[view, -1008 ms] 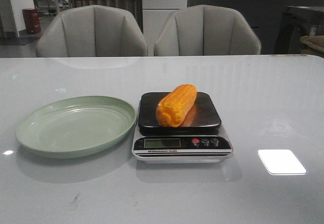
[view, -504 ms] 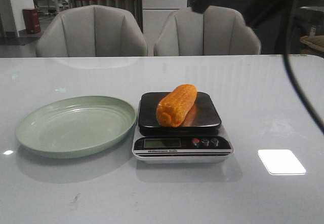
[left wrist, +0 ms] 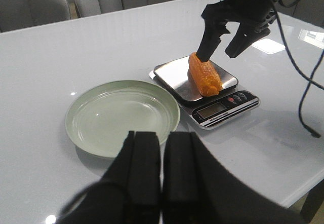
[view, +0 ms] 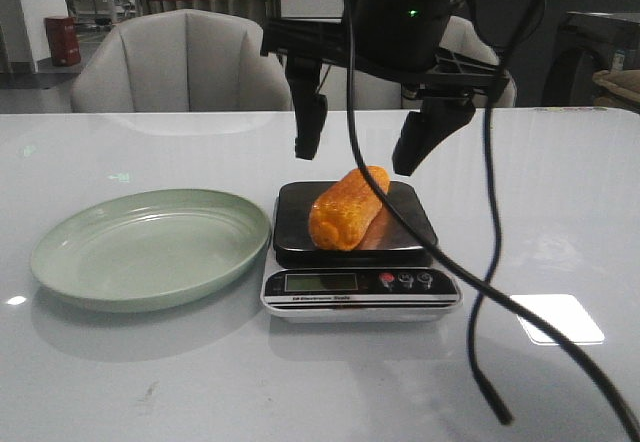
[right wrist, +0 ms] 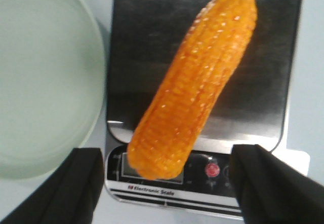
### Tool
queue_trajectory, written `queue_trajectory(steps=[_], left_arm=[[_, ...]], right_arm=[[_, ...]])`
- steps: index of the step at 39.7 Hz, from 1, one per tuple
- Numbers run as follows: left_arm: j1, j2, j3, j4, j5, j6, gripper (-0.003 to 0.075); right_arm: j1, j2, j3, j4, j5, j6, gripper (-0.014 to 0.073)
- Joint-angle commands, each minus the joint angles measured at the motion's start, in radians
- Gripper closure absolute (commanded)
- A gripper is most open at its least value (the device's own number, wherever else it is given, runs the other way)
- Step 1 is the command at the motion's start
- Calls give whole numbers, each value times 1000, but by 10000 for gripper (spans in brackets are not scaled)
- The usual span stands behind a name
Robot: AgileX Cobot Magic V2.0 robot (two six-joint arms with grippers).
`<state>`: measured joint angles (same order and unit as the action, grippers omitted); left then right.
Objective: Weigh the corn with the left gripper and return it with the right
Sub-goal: 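Lower the right gripper over the corn on the scale and close, then carry the corn with the right gripper onto the green plate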
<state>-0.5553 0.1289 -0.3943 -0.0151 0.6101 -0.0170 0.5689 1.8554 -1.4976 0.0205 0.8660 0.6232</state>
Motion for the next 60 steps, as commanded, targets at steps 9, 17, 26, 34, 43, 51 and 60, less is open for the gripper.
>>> queue_trajectory(steps=[9, 17, 26, 34, 43, 51, 60], left_arm=[[-3, 10, -24, -3, -82, -6, 607], [-3, 10, -24, -3, -82, -6, 607], [-3, 10, -24, -3, -82, -6, 607], [-3, 10, -24, -3, -82, -6, 607], [-3, 10, -24, -3, -82, -6, 607], [-3, 10, -24, -3, -82, -6, 607], [-3, 10, -24, -6, -82, -6, 607]], right_arm=[[39, 76, -170, -111, 79, 198, -13], [40, 133, -183, -111, 145, 201, 65], [50, 145, -227, -75, 82, 201, 358], [97, 146, -341, -55, 53, 148, 365], [207, 161, -356, -55, -133, 92, 365], [260, 231, -356, -40, -211, 93, 364], [258, 300, -356, 15, -191, 93, 231]])
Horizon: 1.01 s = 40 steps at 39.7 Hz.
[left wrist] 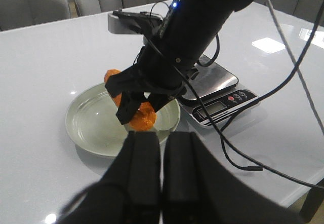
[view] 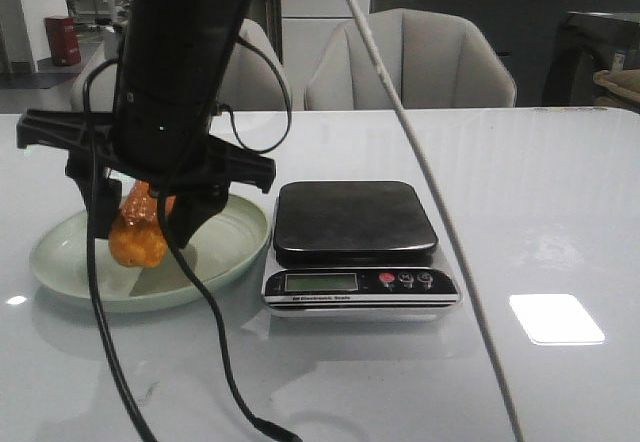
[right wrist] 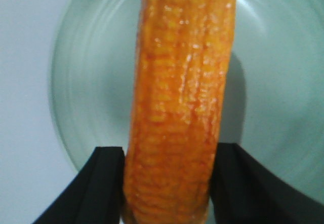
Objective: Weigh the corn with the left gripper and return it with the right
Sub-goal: 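Carry the corn with the right gripper onto the green plate, then open the right gripper and lift it away from the plate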
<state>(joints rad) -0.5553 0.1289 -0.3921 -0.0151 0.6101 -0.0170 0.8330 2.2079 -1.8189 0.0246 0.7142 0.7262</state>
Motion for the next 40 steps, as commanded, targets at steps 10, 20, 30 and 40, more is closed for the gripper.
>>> queue_trajectory(steps=[10, 20, 30, 40], left_arm=[[-3, 10, -26, -6, -82, -6, 607], [-3, 10, -26, -6, -80, -6, 607], [-3, 10, -26, -6, -82, -6, 607], [-3, 10, -26, -6, -82, -6, 607]], right_arm=[[-8, -41, -35, 39, -53, -10, 4], [-55, -142, -38, 12, -30, -13, 6], [-123, -303, -38, 13, 170, -234, 6], [-176, -472, -7, 10, 394, -588, 6]])
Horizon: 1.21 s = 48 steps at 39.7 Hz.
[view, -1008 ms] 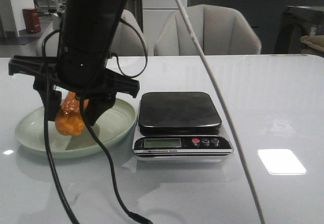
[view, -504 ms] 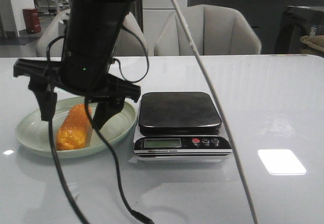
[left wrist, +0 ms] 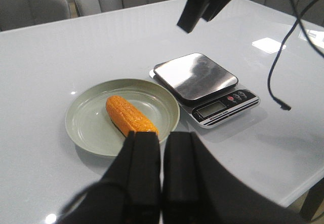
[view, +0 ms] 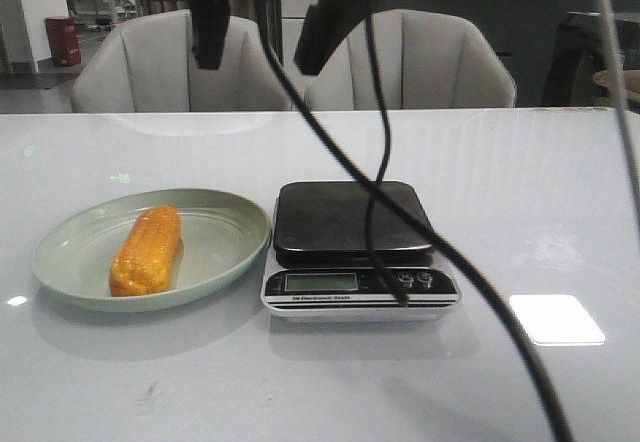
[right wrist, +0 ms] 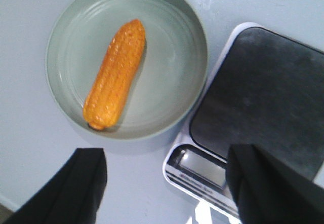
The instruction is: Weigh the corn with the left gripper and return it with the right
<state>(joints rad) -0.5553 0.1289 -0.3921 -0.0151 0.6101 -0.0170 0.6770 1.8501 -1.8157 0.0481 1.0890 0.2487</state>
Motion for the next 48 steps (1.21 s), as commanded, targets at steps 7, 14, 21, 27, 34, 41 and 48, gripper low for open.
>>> queue_trajectory(steps=[7, 14, 21, 27, 34, 41, 48], left_arm=[[-3, 10, -26, -6, -82, -6, 607], [-3, 10, -26, -6, -82, -6, 607], [-3, 10, -26, -6, -82, -6, 607], [-3, 10, -26, -6, -82, -6, 607], [-3, 10, -26, -6, -82, -6, 607], [-3, 10, -26, -6, -82, -6, 607], [-3, 10, -26, -6, -82, -6, 607]], right_arm=[[-61, -298, 134, -48, -58, -163, 6], [-109, -515, 398, -48, -234, -164, 6], [-112, -747, 683, -48, -440, -164, 6], [-112, -956, 913, -48, -603, -164, 6], [-112, -1201, 1144, -83, -751, -164, 6], [-111, -1452, 1345, -91, -833, -164, 6], [-110, -1682, 1475, -91, -869, -164, 6]])
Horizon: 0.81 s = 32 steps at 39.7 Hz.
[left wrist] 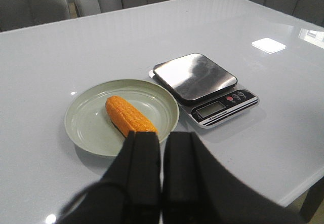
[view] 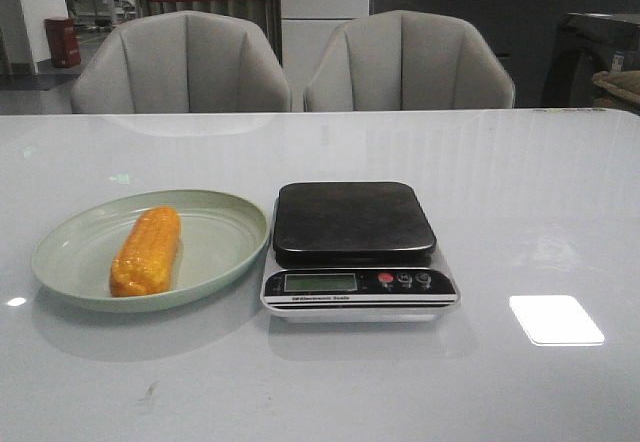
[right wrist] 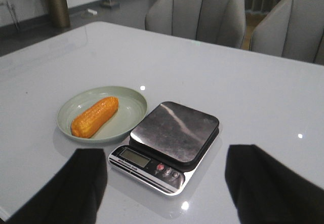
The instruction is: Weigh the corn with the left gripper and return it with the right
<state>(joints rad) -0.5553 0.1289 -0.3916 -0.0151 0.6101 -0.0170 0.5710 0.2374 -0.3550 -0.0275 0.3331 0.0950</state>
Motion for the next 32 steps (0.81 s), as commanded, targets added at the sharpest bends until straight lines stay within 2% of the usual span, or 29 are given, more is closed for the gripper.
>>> queue_trajectory(steps=[1, 9, 15, 19, 24, 27, 32], left_arm=[[-3, 10, -27, -6, -82, -6, 607], [-3, 10, -27, -6, -82, -6, 607], [-3, 10, -27, -6, -82, -6, 607], [-3, 10, -27, -6, -82, -6, 607], [-3, 10, -27, -6, -82, -6, 607], [-3, 10, -27, -6, -82, -6, 607], [-3, 10, -27, -6, -82, -6, 607]], right_arm=[[-4, -98, 36, -16, -130, -10, 6], [-4, -172, 167, -16, -261, -10, 6], [-4, -171, 195, -16, -282, -10, 39], [-4, -171, 195, -9, -267, -9, 181], [-4, -171, 195, -7, -248, -9, 476], [-4, -171, 195, -7, -246, -9, 431], [-4, -171, 195, -7, -246, -9, 428]])
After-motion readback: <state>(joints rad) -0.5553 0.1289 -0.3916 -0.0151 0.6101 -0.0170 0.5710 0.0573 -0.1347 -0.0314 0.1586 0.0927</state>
